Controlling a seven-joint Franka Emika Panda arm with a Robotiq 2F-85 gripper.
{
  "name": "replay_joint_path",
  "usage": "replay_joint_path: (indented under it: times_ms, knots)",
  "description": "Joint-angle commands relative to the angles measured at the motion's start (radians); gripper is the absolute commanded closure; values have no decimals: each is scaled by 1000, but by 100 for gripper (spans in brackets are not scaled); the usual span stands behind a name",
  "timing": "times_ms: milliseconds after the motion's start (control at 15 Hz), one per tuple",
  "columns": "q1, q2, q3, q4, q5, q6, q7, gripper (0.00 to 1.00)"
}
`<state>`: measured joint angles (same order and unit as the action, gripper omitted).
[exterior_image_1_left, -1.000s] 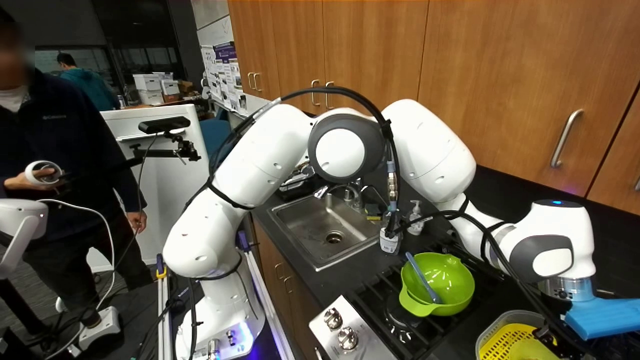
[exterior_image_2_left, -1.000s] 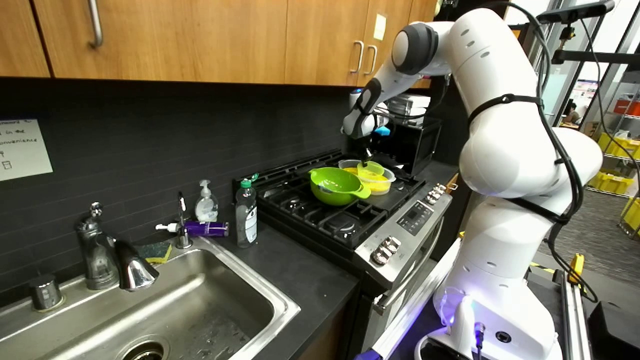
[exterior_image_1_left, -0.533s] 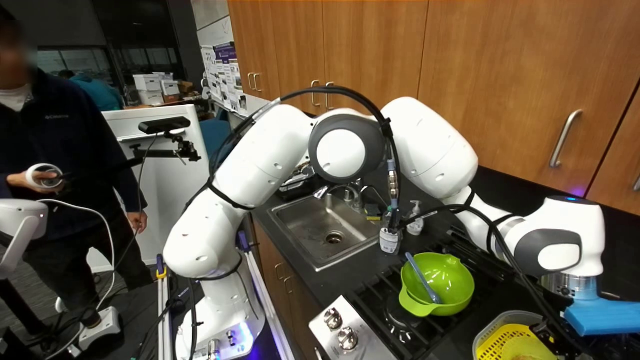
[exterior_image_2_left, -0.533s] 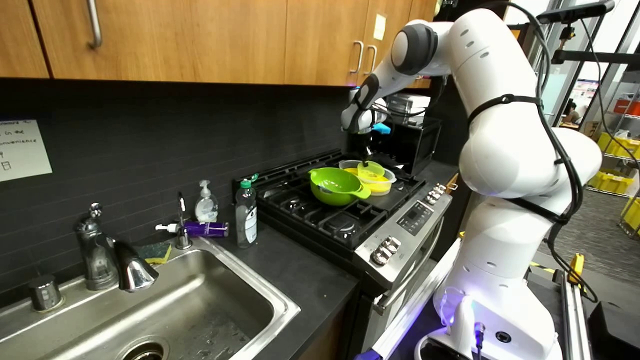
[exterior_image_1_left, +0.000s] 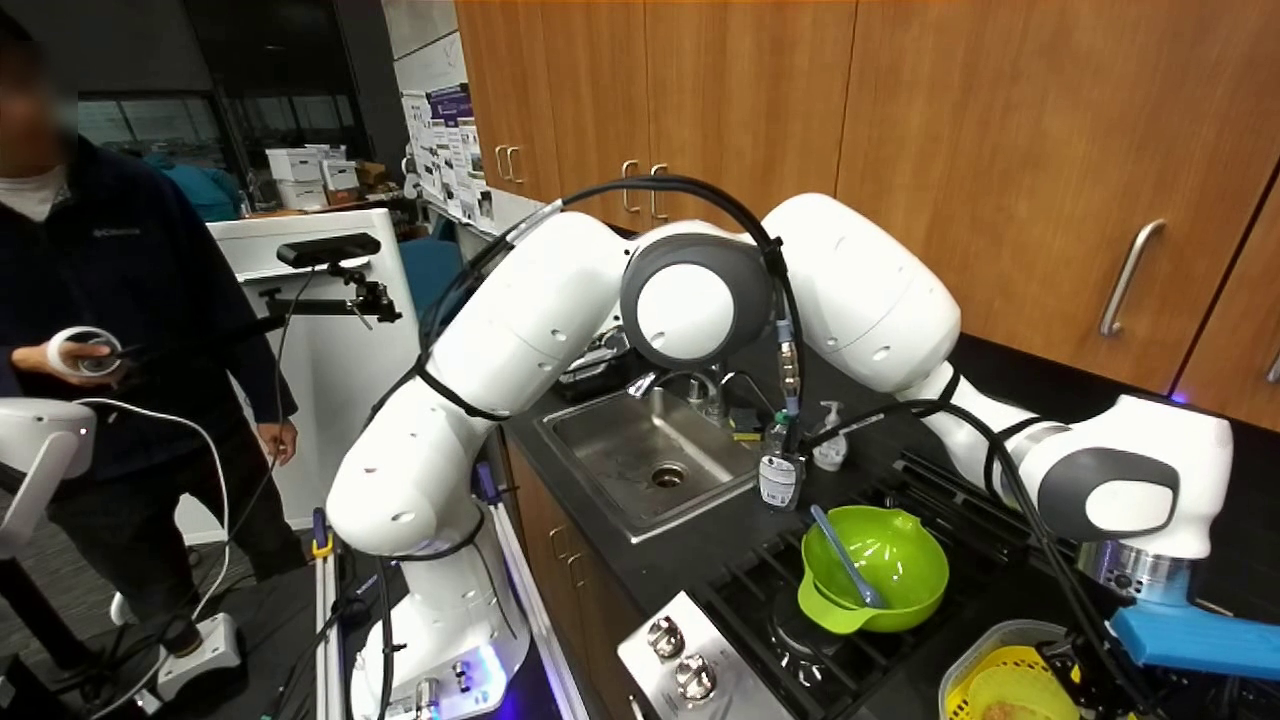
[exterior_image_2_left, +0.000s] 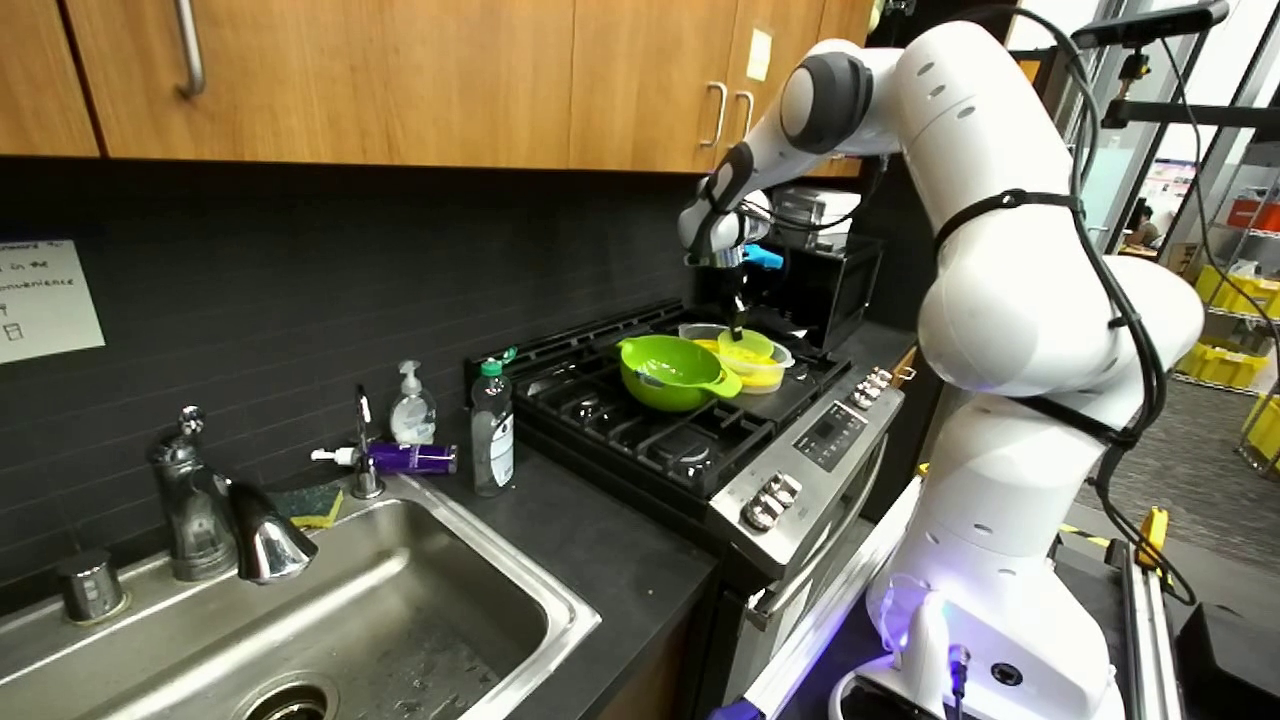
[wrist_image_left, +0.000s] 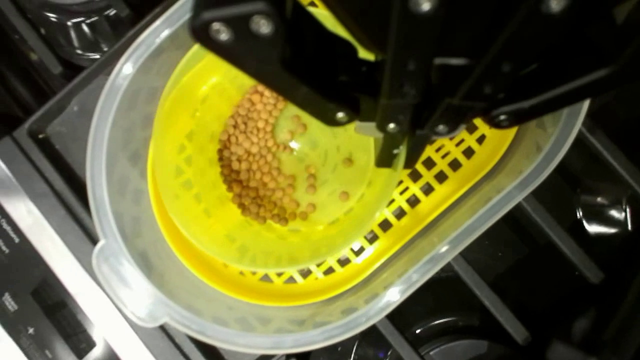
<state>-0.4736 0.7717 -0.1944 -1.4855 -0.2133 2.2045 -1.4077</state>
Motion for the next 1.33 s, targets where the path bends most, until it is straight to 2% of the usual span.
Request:
replay_joint_path:
  times_ms: [0, 333, 733, 1267]
  knots:
    - [-9, 16, 12, 48, 28, -54, 7, 99]
    - [-32, 32, 17, 87, 76, -106, 33, 99]
    - [-104, 28, 20, 105, 186, -144, 71, 99]
    - [-170, 29, 49, 130, 276, -203, 107, 99]
